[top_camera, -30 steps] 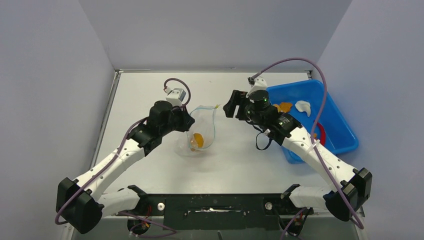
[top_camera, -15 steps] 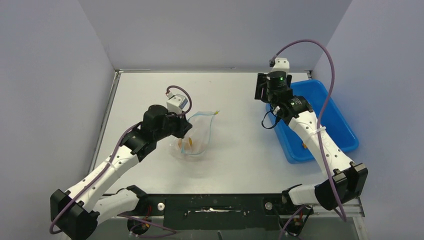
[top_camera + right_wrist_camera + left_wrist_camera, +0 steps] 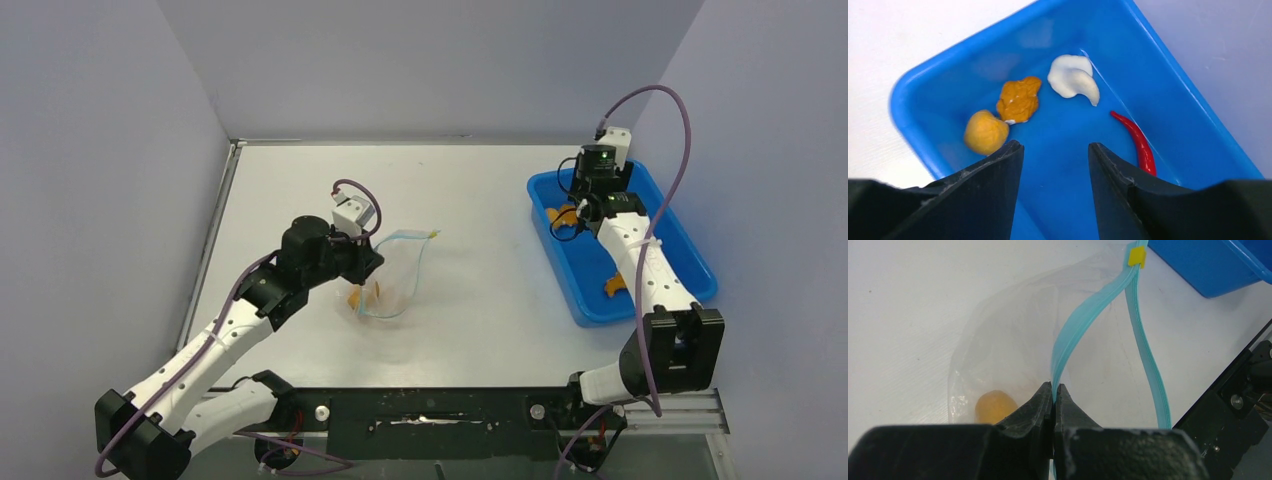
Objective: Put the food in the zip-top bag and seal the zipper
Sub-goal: Pick up the fake vegetable from the bin.
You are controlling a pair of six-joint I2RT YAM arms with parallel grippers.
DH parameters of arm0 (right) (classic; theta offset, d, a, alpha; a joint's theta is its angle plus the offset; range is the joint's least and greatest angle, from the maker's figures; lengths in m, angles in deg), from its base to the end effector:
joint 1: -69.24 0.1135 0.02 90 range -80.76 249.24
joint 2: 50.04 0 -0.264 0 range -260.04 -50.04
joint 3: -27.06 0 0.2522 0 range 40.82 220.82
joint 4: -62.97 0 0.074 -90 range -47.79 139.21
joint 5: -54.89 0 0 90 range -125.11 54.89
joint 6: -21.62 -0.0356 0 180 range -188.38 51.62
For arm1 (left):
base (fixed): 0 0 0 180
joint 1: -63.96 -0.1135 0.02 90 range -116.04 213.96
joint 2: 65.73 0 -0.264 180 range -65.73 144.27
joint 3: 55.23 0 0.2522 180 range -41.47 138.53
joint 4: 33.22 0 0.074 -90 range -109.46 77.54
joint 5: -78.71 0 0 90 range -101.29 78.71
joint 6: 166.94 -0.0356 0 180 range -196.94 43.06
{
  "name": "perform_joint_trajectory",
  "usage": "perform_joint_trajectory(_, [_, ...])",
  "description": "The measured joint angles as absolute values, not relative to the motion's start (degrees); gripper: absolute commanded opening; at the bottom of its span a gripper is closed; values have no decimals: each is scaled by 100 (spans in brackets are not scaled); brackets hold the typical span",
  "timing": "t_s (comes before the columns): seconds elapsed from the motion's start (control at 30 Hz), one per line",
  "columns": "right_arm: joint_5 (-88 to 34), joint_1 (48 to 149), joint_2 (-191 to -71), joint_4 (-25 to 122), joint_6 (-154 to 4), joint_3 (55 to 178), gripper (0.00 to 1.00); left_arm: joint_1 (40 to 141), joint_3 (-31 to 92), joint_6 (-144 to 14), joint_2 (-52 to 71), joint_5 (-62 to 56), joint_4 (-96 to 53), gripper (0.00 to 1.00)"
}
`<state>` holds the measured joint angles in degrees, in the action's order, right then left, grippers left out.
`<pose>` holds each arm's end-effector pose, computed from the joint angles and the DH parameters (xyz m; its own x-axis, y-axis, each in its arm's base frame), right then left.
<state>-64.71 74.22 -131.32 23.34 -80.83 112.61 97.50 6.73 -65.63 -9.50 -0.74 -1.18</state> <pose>0.3174 0.0100 0.3325 -0.4927 0.1452 -0.8580 0.4425 0.8908 -0.1033 0.1814 -0.1280 0.3098 -0.4956 0.0972 -0.8631 0.5943 0.7626 -0.2554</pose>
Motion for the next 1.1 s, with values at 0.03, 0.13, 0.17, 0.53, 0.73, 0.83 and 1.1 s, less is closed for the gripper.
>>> perform_joint_trajectory(0.03, [-6471,7343,-13160,2413,-8080,11184,50,9750,673,-6563,-950,-61,-120,0])
perform_joint_trajectory(0.13, [-6451,7135,-13394,2693,-8065,11025,51,9748,673,-6565,-950,-48,-118,0])
perform_joint_trajectory(0.17, [-6417,7061,-13523,2771,-8037,11022,51,9746,673,-6567,-952,-46,-115,0])
perform_joint_trajectory(0.53, [-6078,6361,-15197,2924,-7368,11551,59,9648,664,-6567,-1219,-43,-118,0])
perform_joint_trajectory(0.73, [-6010,6261,-15737,2874,-6998,12069,66,9576,660,-6567,-1332,-48,-115,0])
perform_joint_trajectory(0.83, [-5968,6125,-16058,2854,-6874,12434,66,9562,586,-6565,-1448,-50,-133,0])
perform_joint_trajectory(1.1, [-5444,5614,-16413,2752,-6834,12705,66,9344,516,-6563,-1558,-30,-137,0])
